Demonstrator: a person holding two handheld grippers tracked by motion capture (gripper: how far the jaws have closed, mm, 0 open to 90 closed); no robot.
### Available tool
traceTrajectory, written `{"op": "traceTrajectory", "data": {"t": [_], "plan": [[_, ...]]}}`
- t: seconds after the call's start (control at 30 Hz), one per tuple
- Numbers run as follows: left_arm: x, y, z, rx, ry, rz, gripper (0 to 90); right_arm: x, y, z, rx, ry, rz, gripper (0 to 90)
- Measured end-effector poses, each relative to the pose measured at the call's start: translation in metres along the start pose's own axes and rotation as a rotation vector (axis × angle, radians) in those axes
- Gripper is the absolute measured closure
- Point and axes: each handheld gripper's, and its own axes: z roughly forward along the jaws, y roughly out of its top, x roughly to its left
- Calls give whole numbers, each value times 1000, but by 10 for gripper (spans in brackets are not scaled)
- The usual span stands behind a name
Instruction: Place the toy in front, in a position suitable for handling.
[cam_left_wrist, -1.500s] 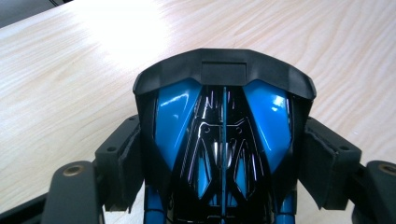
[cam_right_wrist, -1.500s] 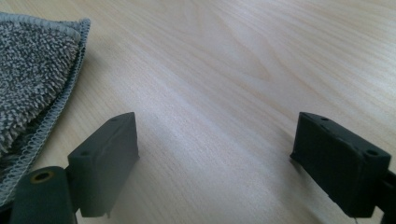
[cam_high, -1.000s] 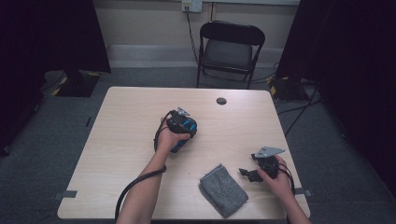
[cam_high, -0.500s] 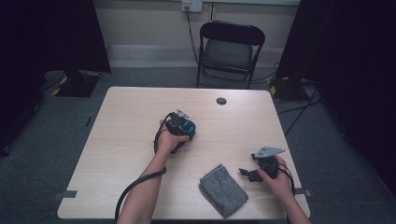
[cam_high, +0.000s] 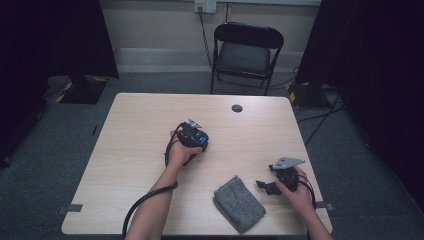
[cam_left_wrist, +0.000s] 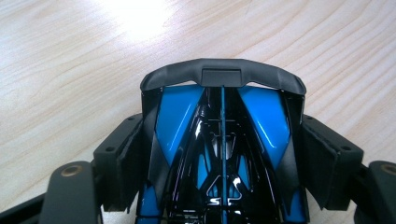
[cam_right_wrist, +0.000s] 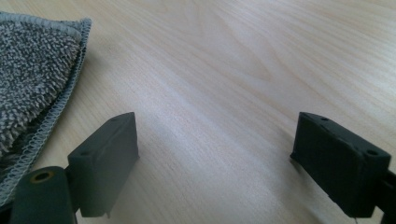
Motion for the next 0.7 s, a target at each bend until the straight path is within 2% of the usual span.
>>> {"op": "traceTrajectory", "data": {"t": [0.13,0.23,0.27,0.37,0.4,0.5,0.7], "plan": [[0,0,-1,-19,3,-26,211,0,0,0,0,0,0,132],[1,1,-4,-13,6,-7,197,0,0,0,0,0,0,132],[1,1,-5,-22,3,-21,195,0,0,0,0,0,0,132],[2,2,-10,-27,0,-20,187,0,0,0,0,0,0,132],[2,2,-11,-38,-4,-32,178,0,0,0,0,0,0,132],[4,3,-20,-46,-2,-16,174,0,0,0,0,0,0,132],[6,-2,-44,-73,-27,-1,162,0,0,0,0,0,0,132]]}}
